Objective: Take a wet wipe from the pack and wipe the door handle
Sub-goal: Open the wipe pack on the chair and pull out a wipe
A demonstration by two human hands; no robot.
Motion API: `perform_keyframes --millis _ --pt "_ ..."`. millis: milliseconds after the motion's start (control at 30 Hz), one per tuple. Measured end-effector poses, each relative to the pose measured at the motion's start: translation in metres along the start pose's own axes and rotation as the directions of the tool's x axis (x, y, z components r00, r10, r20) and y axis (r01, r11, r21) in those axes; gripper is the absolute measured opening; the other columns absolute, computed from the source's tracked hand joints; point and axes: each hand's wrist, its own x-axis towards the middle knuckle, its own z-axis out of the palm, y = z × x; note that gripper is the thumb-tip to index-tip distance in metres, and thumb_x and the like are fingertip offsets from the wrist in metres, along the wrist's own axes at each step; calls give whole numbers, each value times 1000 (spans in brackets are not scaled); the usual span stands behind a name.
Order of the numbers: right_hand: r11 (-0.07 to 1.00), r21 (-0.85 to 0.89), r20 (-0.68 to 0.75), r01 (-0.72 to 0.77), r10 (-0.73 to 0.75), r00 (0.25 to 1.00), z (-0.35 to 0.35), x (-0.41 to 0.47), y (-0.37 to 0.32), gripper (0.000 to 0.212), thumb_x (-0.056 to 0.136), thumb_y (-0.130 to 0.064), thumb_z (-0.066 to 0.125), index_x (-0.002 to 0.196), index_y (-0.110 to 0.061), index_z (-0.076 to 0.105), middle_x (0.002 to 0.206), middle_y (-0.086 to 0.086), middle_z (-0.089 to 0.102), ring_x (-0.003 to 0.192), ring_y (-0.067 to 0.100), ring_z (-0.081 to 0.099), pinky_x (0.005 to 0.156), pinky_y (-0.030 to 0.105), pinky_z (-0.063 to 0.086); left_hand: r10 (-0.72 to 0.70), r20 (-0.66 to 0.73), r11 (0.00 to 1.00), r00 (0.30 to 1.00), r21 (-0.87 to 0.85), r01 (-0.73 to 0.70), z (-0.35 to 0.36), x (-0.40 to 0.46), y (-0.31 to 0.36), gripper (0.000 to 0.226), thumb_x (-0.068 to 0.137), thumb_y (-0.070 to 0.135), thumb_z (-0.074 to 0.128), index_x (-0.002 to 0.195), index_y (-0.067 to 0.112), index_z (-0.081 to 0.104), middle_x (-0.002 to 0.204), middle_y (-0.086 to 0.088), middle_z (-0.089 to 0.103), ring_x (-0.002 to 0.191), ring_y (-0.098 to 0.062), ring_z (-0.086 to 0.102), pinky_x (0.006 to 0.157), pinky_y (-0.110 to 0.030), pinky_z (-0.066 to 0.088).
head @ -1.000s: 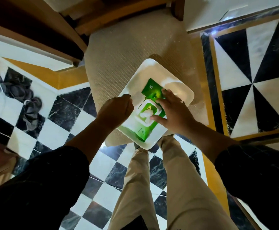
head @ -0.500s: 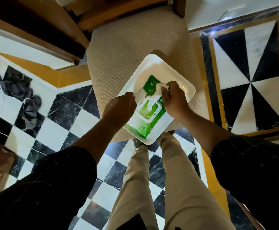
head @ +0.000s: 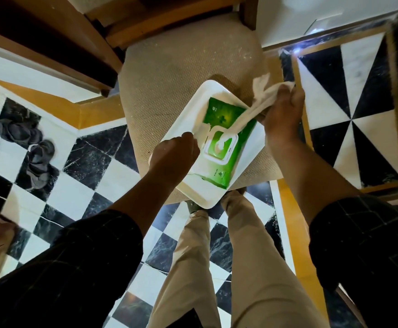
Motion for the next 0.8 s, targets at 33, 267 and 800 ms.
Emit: perform_keyframes --millis 33,267,800 --pt "1000 8 19 16 -17 1000 1 -1 -5 7 103 -17 37 108 -17 42 116 16 54 112 36 58 96 57 50 4 4 1000 1000 20 -4 0 1 1 36 102 28 33 86 5 56 65 -16 65 58 -38 64 61 -43 56" --pt "961 275 -26 -37 46 999 -6 13 -47 45 98 -33 40 138 -12 39 125 20 55 102 38 64 89 63 51 26 50 993 998 113 -32 -10 8 -2 24 96 16 47 78 4 58 62 -19 65 57 -39 65 55 -38 48" --pt "1000 1 43 12 -12 999 -35 -23 -32 29 100 -30 44 127 -20 47 122 10 60 110 25 62 98 48 51 -73 366 945 928 322 -53 60 -13 45 49 99 12 36 144 -7 32 158 -32 12 142 -49 22 103 -51 42"
